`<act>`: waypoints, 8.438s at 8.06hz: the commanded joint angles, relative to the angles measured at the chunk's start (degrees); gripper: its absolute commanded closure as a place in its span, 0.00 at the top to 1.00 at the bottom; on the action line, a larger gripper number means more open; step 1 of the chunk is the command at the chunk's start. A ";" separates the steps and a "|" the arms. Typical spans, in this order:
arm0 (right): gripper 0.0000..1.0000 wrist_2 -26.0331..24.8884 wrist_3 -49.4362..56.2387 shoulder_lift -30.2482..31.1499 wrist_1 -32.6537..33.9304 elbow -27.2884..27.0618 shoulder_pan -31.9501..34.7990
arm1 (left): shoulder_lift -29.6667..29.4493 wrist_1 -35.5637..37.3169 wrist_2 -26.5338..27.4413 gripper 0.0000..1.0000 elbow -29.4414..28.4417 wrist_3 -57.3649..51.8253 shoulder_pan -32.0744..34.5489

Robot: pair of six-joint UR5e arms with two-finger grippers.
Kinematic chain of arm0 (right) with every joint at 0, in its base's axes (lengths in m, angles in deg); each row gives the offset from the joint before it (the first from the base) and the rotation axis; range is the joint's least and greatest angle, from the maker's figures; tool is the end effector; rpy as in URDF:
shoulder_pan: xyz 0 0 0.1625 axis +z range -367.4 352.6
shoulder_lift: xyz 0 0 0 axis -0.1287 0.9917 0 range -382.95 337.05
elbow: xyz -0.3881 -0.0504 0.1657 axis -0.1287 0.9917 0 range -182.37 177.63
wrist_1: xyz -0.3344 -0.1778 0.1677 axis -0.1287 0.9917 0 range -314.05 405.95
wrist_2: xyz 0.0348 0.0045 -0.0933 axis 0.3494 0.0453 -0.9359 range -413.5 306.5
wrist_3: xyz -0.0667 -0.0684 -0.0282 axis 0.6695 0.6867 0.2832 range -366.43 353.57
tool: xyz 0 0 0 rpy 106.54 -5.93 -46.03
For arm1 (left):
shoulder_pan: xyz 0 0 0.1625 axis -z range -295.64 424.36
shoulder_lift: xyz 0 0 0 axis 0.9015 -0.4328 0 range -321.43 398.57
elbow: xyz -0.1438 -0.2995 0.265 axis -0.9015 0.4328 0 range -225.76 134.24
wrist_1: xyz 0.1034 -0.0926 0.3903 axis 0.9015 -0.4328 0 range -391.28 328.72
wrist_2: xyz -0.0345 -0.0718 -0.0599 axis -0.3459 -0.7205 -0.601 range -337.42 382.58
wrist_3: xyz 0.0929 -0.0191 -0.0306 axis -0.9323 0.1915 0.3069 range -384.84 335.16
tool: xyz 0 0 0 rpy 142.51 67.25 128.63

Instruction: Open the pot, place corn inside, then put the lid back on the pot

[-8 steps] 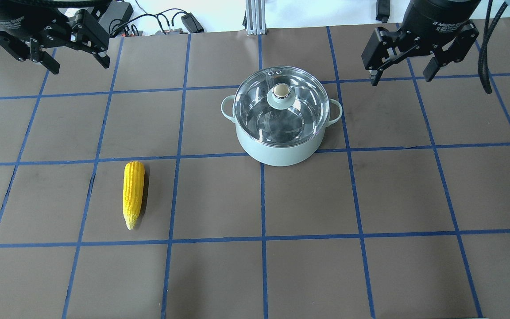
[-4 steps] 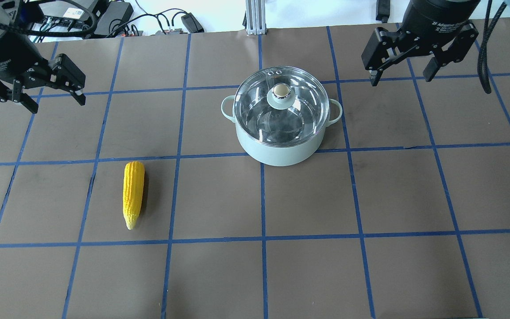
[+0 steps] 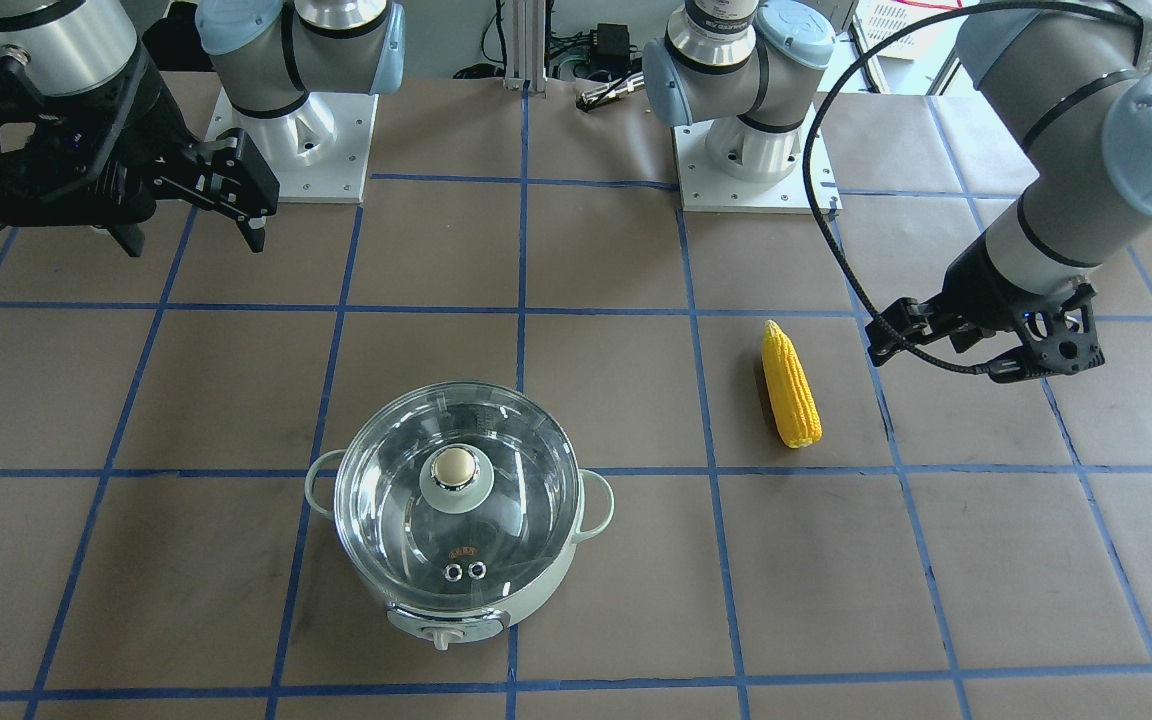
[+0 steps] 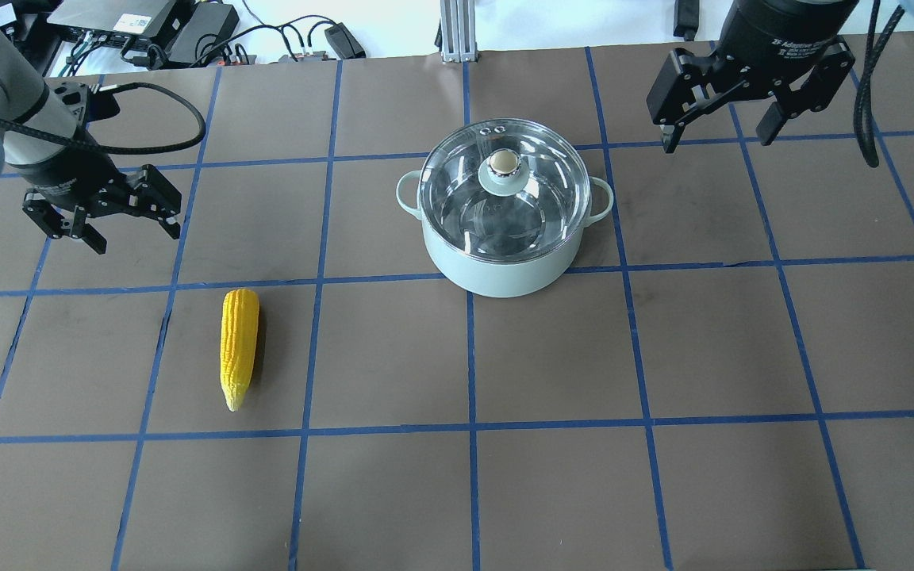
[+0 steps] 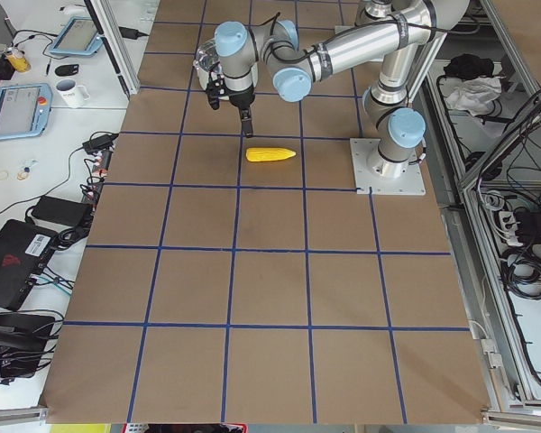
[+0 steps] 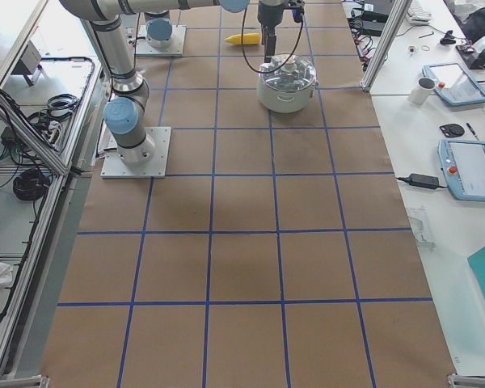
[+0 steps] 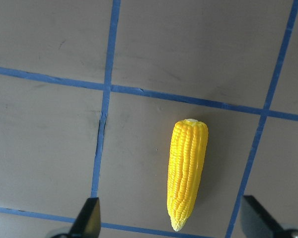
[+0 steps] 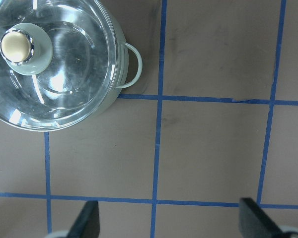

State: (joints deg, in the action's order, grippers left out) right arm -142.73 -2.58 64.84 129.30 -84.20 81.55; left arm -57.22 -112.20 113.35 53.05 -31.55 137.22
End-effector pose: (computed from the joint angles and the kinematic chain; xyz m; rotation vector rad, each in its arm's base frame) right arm 0.1254 -0.5073 0.5271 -0.0765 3.1267 0.0179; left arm 0.0248 -0.5282 0.3776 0.2835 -3.1183 -0.1521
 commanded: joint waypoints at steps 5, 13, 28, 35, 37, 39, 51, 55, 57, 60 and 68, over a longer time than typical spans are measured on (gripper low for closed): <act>1.00 0.10 -0.34 -4.90 4.97 0.26 0.26 | -9.21 9.42 0.02 1.00 5.59 0.12 5.43; 1.00 -0.78 -23.72 -20.10 27.91 0.79 16.26 | -14.33 16.50 -1.12 0.80 11.32 -1.37 5.45; 0.34 -0.95 -23.63 -21.61 31.53 0.70 16.17 | -7.91 8.32 0.38 0.00 10.53 0.20 6.15; 0.34 -1.03 -8.61 -0.71 9.64 -4.46 10.12 | -6.76 -8.33 -4.09 0.00 -5.95 6.76 15.54; 0.34 -0.78 -5.54 0.37 8.40 -4.57 5.90 | -9.21 -13.98 -5.34 0.00 -15.62 13.28 21.06; 0.34 -1.04 -5.26 0.55 8.32 -4.57 5.45 | -15.52 -14.18 -4.90 0.00 -23.10 18.21 29.06; 0.34 -1.92 -4.82 0.72 8.31 -4.83 5.62 | -32.61 -4.87 -10.35 0.00 -44.23 24.29 35.24; 0.27 -1.92 -5.09 0.72 8.40 -4.83 5.71 | -33.92 -1.97 -10.44 0.00 -44.05 23.85 35.24; 0.24 -1.83 -5.26 0.72 8.58 -4.83 5.71 | -33.76 2.95 -10.26 0.06 -43.44 23.59 35.07; 0.24 -1.92 -5.26 0.72 8.67 -4.83 5.71 | -34.01 3.14 -10.00 0.67 -43.00 23.59 34.98; 0.22 -1.83 -5.26 -0.94 10.85 -2.83 5.80 | -25.78 -2.98 -9.65 1.00 -41.95 23.50 29.81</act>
State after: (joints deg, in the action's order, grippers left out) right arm -144.57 -7.64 65.12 138.52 -88.69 87.27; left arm -87.43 -109.99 103.29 11.12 -7.61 169.36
